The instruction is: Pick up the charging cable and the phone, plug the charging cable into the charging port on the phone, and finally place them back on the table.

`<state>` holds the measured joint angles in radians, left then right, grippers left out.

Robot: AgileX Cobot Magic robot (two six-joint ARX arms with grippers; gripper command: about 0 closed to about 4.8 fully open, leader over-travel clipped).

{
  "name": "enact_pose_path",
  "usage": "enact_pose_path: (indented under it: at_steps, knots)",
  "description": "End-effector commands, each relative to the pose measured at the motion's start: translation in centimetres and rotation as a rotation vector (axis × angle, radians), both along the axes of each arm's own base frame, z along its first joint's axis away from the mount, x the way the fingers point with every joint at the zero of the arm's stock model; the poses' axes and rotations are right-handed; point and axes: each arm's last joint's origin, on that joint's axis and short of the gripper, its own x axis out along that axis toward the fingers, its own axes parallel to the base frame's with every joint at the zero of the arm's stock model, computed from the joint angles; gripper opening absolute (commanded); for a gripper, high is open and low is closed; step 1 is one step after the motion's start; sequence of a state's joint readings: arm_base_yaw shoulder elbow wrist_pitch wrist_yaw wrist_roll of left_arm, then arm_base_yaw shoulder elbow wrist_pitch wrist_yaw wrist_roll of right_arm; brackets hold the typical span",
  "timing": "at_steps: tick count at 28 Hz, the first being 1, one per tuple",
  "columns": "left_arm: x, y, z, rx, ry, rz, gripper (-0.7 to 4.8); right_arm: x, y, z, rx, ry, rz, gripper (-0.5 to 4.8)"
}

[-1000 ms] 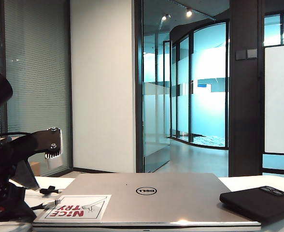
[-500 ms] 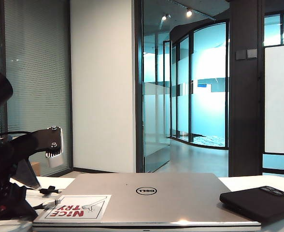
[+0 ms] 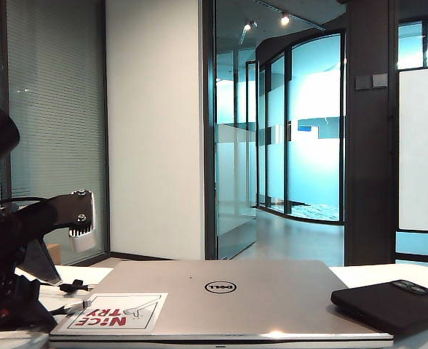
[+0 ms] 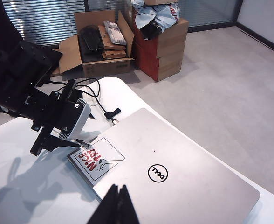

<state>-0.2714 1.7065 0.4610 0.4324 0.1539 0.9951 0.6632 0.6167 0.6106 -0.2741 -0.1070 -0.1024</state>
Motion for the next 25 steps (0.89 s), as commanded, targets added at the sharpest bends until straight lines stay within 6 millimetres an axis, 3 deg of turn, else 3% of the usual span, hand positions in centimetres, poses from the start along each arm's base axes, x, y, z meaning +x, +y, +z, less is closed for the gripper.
enact_pose_path:
  at_steps: [1, 7, 25]
  knots:
    - [0.13, -0.07, 0.15, -0.009, -0.011, -0.005, 3.67, -0.02, 0.0, 0.44, 0.018, -0.029, 0.001, -0.05]
    - [0.09, -0.06, 0.11, -0.008, -0.005, -0.005, 3.33, -0.01, 0.0, 0.44, 0.018, -0.029, 0.001, -0.05]
    - [-0.2, -0.34, -0.08, 0.0, 0.022, -0.019, 3.23, 0.03, 0.04, 0.64, 0.031, -0.045, 0.001, -0.05]
